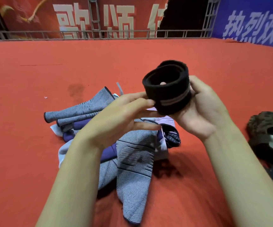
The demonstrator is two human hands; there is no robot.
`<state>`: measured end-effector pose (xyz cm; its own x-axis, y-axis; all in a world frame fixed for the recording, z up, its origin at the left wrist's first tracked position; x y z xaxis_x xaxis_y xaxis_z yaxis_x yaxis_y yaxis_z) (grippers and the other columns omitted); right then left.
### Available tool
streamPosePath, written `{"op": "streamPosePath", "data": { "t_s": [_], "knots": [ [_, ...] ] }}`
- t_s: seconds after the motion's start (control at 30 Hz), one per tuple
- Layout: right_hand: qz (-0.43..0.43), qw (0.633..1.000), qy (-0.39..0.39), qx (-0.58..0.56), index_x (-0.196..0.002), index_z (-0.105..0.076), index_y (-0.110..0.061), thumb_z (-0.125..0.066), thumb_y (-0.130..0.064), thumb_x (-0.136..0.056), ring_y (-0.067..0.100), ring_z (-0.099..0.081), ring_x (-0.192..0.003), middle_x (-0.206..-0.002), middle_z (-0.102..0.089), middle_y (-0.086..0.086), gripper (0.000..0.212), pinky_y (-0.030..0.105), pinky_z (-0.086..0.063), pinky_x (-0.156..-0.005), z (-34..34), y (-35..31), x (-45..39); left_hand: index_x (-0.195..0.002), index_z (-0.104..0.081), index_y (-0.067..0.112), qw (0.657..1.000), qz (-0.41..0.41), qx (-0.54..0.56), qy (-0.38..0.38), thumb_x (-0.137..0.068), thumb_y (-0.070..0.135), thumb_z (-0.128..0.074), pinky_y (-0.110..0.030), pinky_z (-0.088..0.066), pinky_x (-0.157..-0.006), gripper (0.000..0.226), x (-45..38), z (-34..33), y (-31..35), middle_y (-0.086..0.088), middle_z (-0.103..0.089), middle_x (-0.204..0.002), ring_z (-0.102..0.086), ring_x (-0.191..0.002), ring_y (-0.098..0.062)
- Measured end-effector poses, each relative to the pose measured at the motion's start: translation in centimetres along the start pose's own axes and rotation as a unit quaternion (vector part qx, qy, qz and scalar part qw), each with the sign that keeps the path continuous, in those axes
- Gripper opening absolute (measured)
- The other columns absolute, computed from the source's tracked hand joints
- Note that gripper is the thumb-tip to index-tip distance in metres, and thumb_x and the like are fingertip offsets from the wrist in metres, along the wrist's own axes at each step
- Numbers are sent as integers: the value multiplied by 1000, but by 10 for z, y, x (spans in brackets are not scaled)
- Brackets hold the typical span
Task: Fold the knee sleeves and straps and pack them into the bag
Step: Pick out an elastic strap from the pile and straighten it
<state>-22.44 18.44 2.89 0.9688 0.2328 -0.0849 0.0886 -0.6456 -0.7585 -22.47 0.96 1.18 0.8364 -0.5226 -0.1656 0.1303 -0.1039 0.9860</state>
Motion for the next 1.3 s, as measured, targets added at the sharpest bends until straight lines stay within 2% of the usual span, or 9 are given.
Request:
{"op": "streamPosePath", "data": {
  "t_s": [0.23, 0.47, 0.6, 0.63, 0.67, 0.8, 0.9, 1.07, 1.3],
  "knots": [
    [-67, 989, -64, -119, -98, -77, 4, -48, -18, -93, 29, -76, -88, -102, -76, 20, 36, 36, -64, -77, 8, 5, -2, -139, -60, 27, 997, -36, -73, 12, -97, 30, -63, -43, -61, -92, 43, 4, -8, 8, 3, -71, -131, -71, -116, -18],
    [-73, 979, -24, -188, -121, -67, 13, -51, -30, -106, 40, -69, -113, -128, -66, 30, 48, 45, -60, -94, 13, 13, -9, -143, -63, 26, 901, -200, -334, 193, -96, 29, -75, -14, -53, -77, 49, -1, -11, 13, 13, -73, -120, -71, -93, 7],
    [-53, 980, -20, -190, -138, -54, 13, -57, -26, -104, 38, -56, -135, -142, -57, 30, 52, 44, -45, -115, 8, 15, -5, -131, -72, 26, 876, -214, -354, 247, -104, 31, -61, -32, -61, -85, 29, -7, 1, 2, 19, -75, -103, -69, -81, 3],
    [-34, 983, -11, -178, -136, -56, 11, -58, -20, -101, 37, -59, -132, -140, -60, 29, 47, 43, -46, -114, 6, 16, -6, -122, -76, 24, 869, -211, -371, 250, -107, 33, -56, -40, -60, -83, 27, -9, 3, -1, 11, -42, -80, -61, -73, -3],
    [-16, 986, 1, -165, -129, -62, 10, -60, -14, -98, 35, -64, -126, -133, -65, 27, 40, 43, -50, -110, 5, 17, -7, -109, -77, 19, 865, -212, -378, 252, -108, 34, -51, -47, -58, -77, 30, -11, 4, -4, -18, -62, -77, -53, -68, -11],
    [16, 986, 34, -161, -81, -80, 6, -64, -7, -87, 29, -77, -96, -105, -76, 21, 21, 40, -58, -95, -1, 24, -8, -79, -62, 4, 870, -216, -347, 276, -110, 32, -48, -46, -44, -57, 43, -11, 2, -5, -24, -54, -68, -40, -61, -22],
    [16, 987, 55, -152, -84, -78, 5, -67, -6, -83, 26, -76, -100, -106, -76, 20, 16, 38, -58, -95, 1, 19, -9, -90, -70, -2, 911, -207, -255, 248, -109, 32, -48, -58, -58, -74, 44, -13, 2, -5, -26, -68, -81, -55, -74, -18],
    [7, 982, 73, -172, -119, -69, 6, -73, -2, -74, 22, -76, -98, -114, -75, 16, 46, 31, -63, -83, 6, 9, -11, -99, -76, 2, 952, -191, -107, 212, -111, 10, -45, -36, -62, -89, 34, -8, -9, 2, -17, -79, -99, -76, -96, -21],
    [-18, 984, 71, -163, -76, -73, 7, -67, -5, -81, 22, -75, -65, -77, -74, 14, 14, 28, -62, -60, 4, -2, -5, -104, -71, 3, 965, -154, -2, 214, -114, 16, -35, -52, -61, -92, 40, -8, -5, 0, -14, -80, -99, -77, -98, -34]
  ]
}}
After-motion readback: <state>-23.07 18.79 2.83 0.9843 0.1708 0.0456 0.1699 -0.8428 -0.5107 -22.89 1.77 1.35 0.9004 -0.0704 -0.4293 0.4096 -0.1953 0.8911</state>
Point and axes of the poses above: each hand's wrist, its own x-axis away from the middle knuckle, its own z-axis out of the back of the hand, y = z × x, the point moved 2 cm from there along -x, towards the middle knuckle
